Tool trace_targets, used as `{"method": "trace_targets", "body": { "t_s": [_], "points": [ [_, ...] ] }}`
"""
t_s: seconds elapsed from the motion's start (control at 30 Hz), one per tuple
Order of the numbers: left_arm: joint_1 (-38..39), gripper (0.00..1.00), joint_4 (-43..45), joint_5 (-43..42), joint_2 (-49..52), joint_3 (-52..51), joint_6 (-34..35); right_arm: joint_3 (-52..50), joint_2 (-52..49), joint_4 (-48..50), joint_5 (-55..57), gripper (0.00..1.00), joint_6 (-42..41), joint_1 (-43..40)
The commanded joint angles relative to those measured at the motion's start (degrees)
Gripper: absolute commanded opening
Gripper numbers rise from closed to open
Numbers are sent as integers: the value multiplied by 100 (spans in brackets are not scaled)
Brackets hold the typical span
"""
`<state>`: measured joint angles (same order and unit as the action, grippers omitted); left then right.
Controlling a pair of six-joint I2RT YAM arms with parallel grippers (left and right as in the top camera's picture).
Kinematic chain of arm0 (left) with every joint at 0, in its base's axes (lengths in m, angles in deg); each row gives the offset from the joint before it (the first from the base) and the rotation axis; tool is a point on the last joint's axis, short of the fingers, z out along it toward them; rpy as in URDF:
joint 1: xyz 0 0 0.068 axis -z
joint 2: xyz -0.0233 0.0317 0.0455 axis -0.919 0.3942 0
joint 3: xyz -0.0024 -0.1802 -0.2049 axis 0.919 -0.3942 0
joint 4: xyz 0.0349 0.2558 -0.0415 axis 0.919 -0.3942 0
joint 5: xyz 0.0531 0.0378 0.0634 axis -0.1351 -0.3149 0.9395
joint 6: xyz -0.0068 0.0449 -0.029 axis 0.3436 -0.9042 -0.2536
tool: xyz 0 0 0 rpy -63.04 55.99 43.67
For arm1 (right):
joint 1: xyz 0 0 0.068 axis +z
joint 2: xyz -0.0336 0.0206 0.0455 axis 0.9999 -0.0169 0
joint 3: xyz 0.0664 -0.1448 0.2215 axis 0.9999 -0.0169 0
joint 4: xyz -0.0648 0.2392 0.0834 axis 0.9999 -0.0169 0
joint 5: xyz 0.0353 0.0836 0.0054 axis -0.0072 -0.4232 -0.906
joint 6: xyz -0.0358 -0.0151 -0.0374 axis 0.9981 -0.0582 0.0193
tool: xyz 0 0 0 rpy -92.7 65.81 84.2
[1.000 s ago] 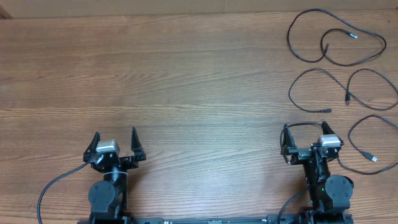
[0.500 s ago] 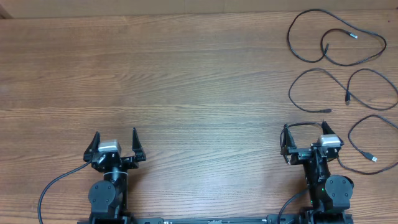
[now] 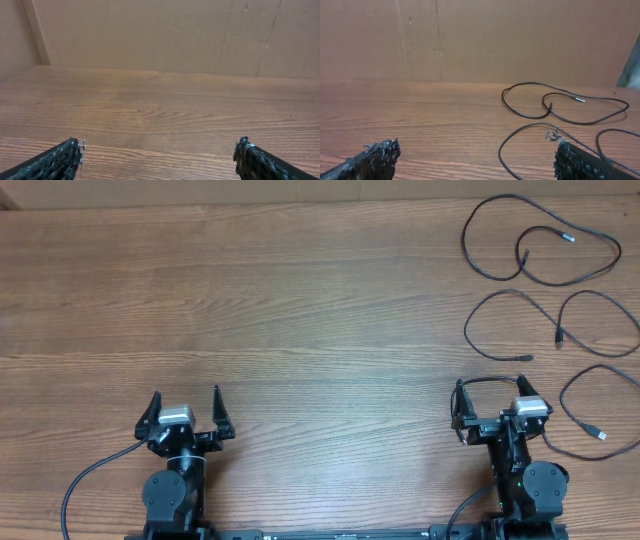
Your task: Untangle cables
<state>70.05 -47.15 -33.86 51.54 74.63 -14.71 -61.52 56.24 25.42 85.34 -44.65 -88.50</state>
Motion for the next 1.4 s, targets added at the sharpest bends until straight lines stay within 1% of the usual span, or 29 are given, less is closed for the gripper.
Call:
{"method": "trace_targets", "body": {
  "t_s": [0.0,0.1,1.37],
  "points": [
    [-42,100,-22,-46,-48,-22,-260,-59,63,33,66,100,4,42],
    [-42,100,2,-31,-39,-22,-535,-59,63,33,66,100,4,42],
    [-42,100,7,-33,-37,-22,-535,-59,63,31,44,100,0,48]
  ]
}}
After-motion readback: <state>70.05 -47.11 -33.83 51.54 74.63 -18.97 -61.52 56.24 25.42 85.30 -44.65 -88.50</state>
